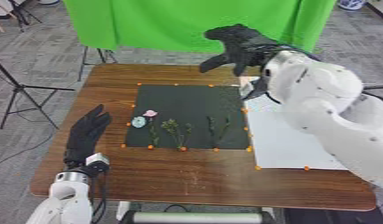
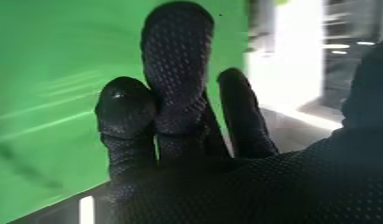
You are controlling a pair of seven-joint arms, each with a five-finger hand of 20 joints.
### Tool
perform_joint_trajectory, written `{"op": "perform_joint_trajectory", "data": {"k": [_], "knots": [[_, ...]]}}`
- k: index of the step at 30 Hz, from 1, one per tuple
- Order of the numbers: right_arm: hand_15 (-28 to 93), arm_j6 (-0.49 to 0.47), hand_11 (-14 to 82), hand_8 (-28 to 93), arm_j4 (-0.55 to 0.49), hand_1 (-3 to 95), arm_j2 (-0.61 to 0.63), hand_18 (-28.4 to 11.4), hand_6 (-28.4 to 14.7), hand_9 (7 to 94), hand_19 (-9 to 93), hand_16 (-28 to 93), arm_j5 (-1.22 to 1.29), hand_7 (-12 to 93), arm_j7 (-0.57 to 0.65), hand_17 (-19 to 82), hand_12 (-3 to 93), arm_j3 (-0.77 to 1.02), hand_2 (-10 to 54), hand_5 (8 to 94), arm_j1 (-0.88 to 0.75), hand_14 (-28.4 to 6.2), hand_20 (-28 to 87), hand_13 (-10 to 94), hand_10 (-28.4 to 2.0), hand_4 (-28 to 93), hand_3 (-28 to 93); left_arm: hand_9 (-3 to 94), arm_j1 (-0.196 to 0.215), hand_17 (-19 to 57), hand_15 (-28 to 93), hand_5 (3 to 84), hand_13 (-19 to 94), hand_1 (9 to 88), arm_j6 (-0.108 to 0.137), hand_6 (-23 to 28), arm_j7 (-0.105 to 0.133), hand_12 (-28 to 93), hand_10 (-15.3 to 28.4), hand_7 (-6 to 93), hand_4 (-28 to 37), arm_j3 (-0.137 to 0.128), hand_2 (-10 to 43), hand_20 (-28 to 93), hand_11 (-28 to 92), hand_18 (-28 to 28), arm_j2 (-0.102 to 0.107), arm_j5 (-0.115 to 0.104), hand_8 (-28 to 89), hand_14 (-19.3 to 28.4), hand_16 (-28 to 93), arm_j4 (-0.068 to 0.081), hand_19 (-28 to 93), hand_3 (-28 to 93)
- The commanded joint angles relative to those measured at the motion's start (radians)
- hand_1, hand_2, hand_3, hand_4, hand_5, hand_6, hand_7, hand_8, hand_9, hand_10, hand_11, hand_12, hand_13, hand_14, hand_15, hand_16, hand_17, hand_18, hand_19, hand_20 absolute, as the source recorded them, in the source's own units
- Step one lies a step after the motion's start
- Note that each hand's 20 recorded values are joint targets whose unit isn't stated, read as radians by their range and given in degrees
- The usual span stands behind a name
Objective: Arrange flowers
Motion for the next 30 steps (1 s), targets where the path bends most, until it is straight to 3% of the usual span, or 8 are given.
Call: {"op": "perform_joint_trajectory", "data": {"k": [1, 6, 14, 30], "knots": [[51, -0.005, 3.4, -4, 0.0, 12.3, 0.196, -19.0, -1.8, 39.2, 91, 27, 0.008, 1, 0.085, 52, 11.5, 0.431, -9.5, 34.2, -0.495, -9.4, 41, 82, -21.2, -11, 60, 42.9, 0.016, 7.4, 10, 42.3, 35, 20.0, 0.006, 2.4, 0.003, 11, 12.3, 12.0, -28.3, 0.006, -9.5, 16, 16, 9.6, -0.012, 0.011, -7, 14.6, 0, -0.004, 2, 72], [51, 0.01, 3.4, -4, 0.021, 11.8, 0.206, -19.5, -1.5, 38.5, 90, 26, -0.015, 1, 0.125, 52, 11.3, 0.579, -9.5, 33.3, -0.663, -9.7, 41, 82, -21.6, -13, 59, 43.1, 0.016, 7.4, 10, 42.3, 36, 20.0, 0.003, 2.4, 0.002, 11, 12.3, 12.0, -28.3, 0.006, -9.5, 16, 16, 9.6, -0.014, 0.012, -7, 14.6, 0, -0.004, 2, 72], [51, -0.02, 2.2, -5, 0.082, 10.8, 0.19, -19.5, 1.0, 35.3, 90, 26, -0.032, 2, 0.195, 52, 9.4, 0.658, -9.5, 31.9, -0.774, -10.0, 40, 81, -22.0, -14, 59, 43.4, 0.022, 7.4, 10, 42.6, 36, 20.0, 0.005, 2.3, 0.006, 11, 12.4, 12.3, -28.3, 0.006, -9.5, 16, 16, 9.6, -0.019, 0.01, -7, 14.6, 0, -0.007, 2, 72], [50, -0.007, 3.6, -5, 0.175, 13.4, 0.137, -18.6, 0.1, 39.8, 91, 25, -0.048, 4, 0.262, 54, 8.9, 0.608, -9.5, 35.2, -0.806, -8.6, 38, 84, -22.4, -15, 60, 43.9, 0.035, 7.4, 10, 43.5, 36, 20.1, 0.006, 1.7, 0.018, 11, 12.6, 12.7, -28.3, 0.004, -9.5, 16, 16, 9.6, -0.026, 0.018, -7, 14.5, 0, -0.032, 2, 72]]}}
